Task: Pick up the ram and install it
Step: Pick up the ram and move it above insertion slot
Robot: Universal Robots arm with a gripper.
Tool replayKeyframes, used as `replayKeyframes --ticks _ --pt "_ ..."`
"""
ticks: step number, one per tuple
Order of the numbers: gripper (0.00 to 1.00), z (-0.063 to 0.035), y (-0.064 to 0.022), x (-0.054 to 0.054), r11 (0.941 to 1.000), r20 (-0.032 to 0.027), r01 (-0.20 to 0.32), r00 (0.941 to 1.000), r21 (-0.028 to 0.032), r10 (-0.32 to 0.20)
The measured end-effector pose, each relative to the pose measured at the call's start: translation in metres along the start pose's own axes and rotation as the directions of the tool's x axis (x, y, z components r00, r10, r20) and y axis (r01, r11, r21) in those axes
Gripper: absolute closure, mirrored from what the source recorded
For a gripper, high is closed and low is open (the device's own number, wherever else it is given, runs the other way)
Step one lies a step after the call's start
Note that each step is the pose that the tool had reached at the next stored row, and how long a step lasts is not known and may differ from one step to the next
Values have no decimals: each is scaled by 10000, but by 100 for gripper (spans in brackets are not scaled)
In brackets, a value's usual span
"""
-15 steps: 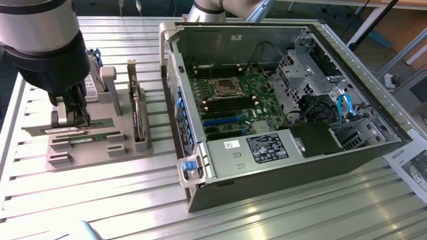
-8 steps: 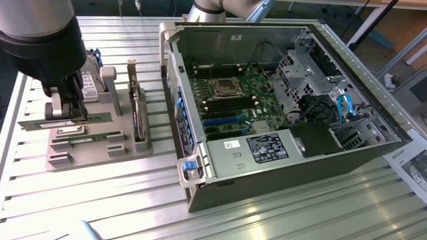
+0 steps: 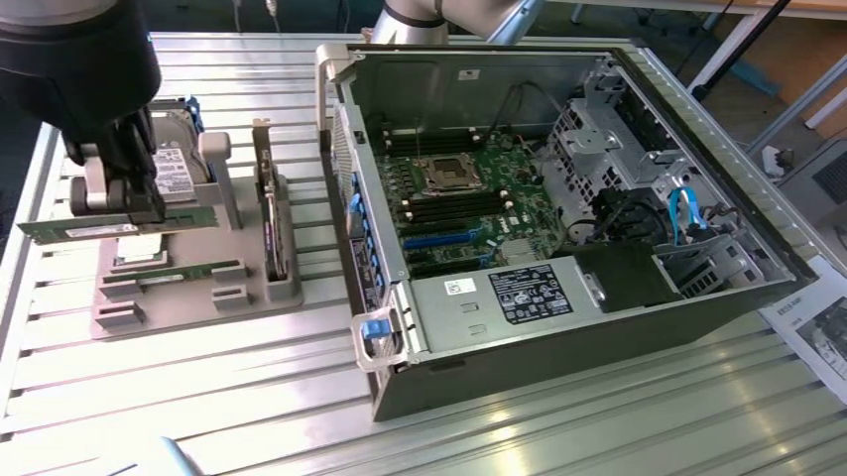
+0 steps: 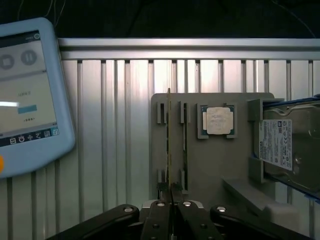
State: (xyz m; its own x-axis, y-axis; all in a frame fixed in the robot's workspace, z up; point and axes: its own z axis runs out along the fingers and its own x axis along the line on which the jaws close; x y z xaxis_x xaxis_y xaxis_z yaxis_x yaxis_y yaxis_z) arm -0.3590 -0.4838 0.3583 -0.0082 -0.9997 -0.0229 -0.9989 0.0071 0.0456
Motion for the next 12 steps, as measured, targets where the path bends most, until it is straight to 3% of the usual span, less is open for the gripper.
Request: replayKeyframes --ticks 12 --pt "88 -397 15 -9 10000 -1 0 10000 -1 0"
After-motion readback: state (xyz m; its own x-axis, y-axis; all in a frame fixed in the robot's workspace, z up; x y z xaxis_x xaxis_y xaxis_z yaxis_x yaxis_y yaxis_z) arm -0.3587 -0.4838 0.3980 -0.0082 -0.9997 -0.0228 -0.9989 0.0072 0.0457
